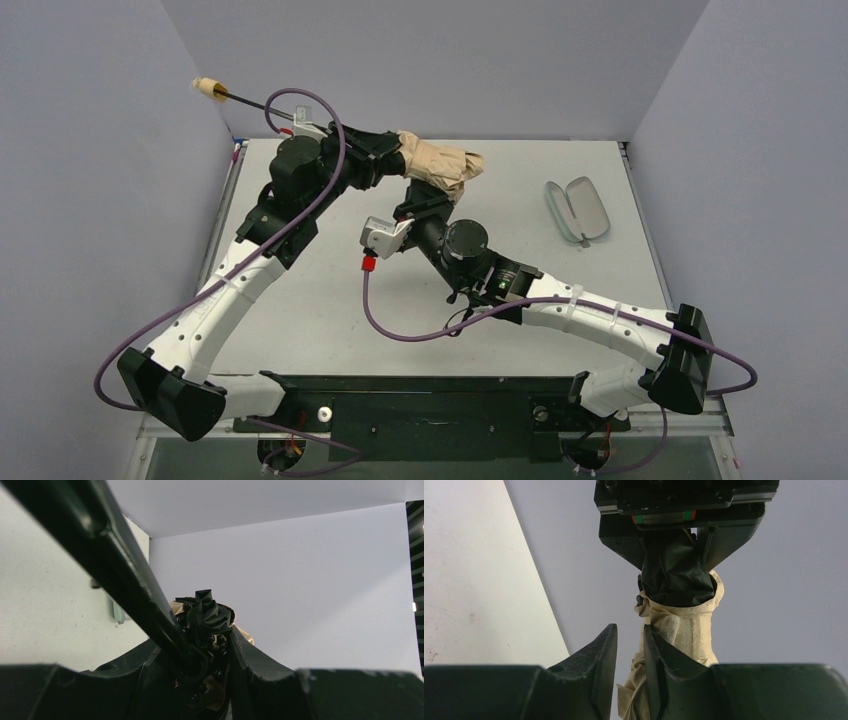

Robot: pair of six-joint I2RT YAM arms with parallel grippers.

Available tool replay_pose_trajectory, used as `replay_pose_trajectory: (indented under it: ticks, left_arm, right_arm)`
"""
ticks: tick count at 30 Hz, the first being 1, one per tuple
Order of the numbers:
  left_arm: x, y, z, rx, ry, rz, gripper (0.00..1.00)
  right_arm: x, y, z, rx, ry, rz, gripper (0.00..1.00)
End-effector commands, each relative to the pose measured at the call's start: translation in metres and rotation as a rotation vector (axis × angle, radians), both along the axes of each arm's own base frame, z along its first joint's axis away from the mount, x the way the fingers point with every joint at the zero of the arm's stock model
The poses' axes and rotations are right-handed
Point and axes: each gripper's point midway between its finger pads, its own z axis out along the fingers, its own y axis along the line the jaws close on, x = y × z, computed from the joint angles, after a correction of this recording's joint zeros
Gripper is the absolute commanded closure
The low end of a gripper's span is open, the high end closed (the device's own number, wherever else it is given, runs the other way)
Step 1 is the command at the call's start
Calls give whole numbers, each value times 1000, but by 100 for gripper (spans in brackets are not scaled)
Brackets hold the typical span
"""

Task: Open the umbrella

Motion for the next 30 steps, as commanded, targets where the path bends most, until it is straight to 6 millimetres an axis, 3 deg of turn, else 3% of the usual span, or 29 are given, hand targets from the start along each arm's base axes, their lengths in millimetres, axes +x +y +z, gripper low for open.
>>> replay_pose_trajectory:
  ticks: [1,16,24,30]
  left_arm:
    - [-19,4,17,0,-69,-32,100]
    - [-16,10,2,37,-62,-14,100]
    - [-12,11,3,35,-62,-10,100]
    - [-13,13,4,32,-65,-8,100]
  right_arm:
    - [-5,-22,47,110,-121,-84,77]
    - [-26,-33,54,141,-165,-62,73]
    - [-57,-21,26,80,-135,84,74]
    - [-68,-16,29,103,-129,112,70]
